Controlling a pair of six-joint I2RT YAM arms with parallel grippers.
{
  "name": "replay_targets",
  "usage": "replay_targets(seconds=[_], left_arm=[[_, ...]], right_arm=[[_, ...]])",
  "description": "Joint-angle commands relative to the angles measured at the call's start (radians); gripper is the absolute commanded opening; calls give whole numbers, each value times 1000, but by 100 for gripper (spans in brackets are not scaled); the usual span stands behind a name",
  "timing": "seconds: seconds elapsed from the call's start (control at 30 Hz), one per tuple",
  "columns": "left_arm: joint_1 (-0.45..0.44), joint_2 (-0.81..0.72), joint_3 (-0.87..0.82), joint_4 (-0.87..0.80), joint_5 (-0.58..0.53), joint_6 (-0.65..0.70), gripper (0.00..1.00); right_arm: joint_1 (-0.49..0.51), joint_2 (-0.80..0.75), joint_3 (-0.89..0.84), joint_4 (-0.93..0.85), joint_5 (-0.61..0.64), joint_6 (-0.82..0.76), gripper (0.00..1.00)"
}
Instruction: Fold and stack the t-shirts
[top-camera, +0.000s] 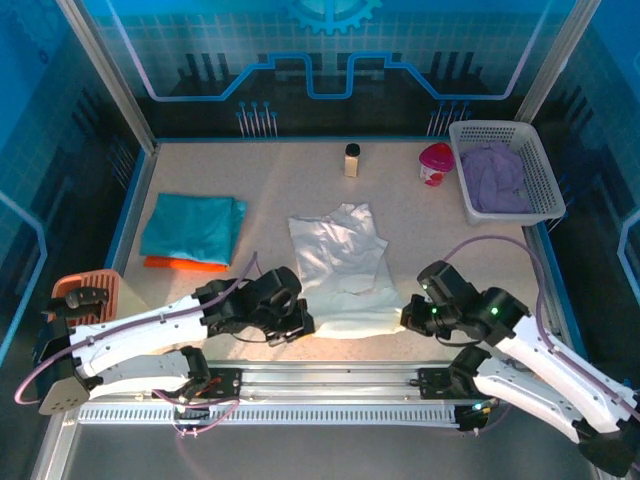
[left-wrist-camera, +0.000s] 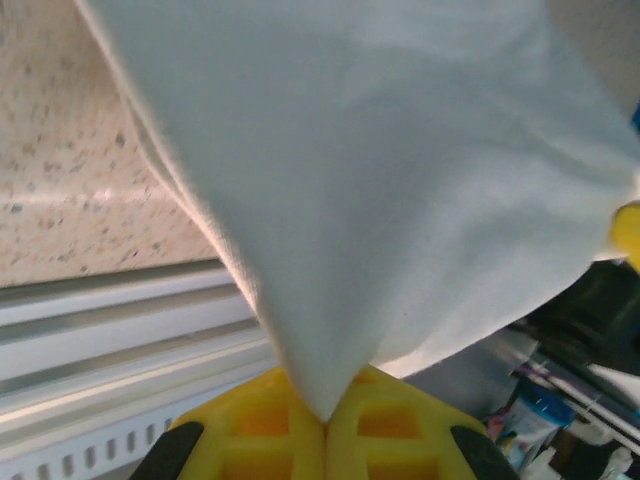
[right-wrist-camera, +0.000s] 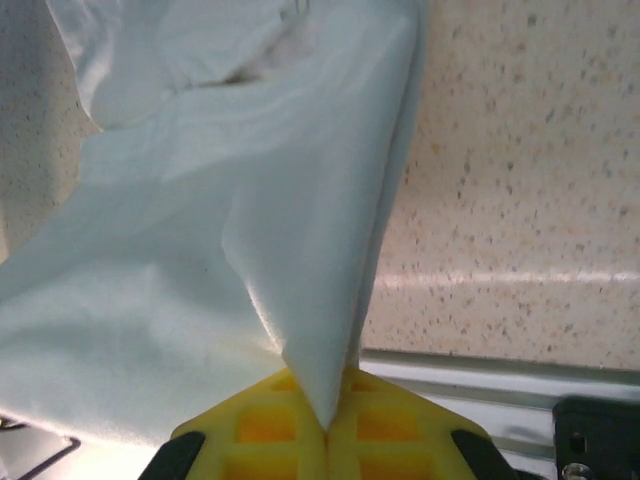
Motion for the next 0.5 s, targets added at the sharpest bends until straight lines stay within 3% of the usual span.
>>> replay_targets(seconds=[0.0, 0.17, 0.47], left_arm=[[51, 47, 74, -7, 0, 63, 0], [121, 82, 141, 11, 33, 96, 0], [255, 125, 218, 22, 102, 168, 0]], right_arm=[[-76, 68, 80, 61, -11, -96, 0], [-191, 161, 194, 107, -102, -177, 0], [-296, 312, 322, 127, -182, -287, 0]])
